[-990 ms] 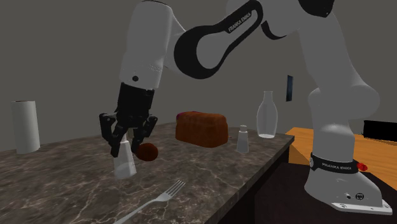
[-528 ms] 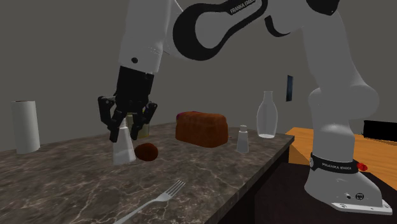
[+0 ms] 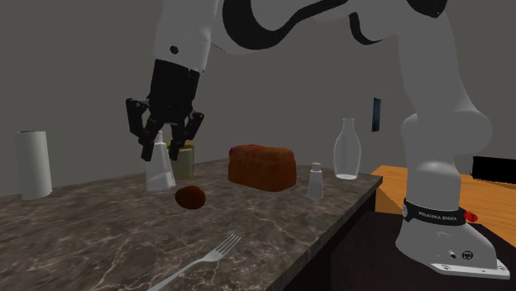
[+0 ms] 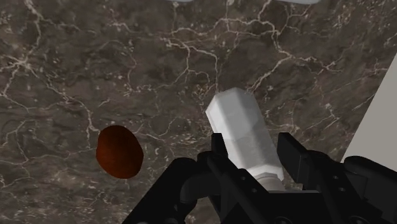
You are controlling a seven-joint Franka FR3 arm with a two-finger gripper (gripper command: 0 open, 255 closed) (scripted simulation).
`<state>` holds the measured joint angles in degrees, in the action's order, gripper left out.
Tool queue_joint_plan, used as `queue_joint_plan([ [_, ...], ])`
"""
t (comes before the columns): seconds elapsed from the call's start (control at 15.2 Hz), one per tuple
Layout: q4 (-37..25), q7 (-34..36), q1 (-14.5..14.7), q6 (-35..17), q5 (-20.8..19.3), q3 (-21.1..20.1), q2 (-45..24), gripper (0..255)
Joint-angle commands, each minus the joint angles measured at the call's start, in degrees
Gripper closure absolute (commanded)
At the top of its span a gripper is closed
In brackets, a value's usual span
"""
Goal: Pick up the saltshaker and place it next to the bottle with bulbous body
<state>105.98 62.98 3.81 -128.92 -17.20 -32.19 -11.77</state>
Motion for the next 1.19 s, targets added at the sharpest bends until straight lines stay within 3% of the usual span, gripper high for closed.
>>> queue_joint_plan([
  [0.0, -1.05, -0.44, -0.04, 1.33, 0.49, -0.15, 0.36, 255],
  [1.12, -11.56, -3.58, -0.06, 13.4, 3.44, -0.96, 2.54, 255],
])
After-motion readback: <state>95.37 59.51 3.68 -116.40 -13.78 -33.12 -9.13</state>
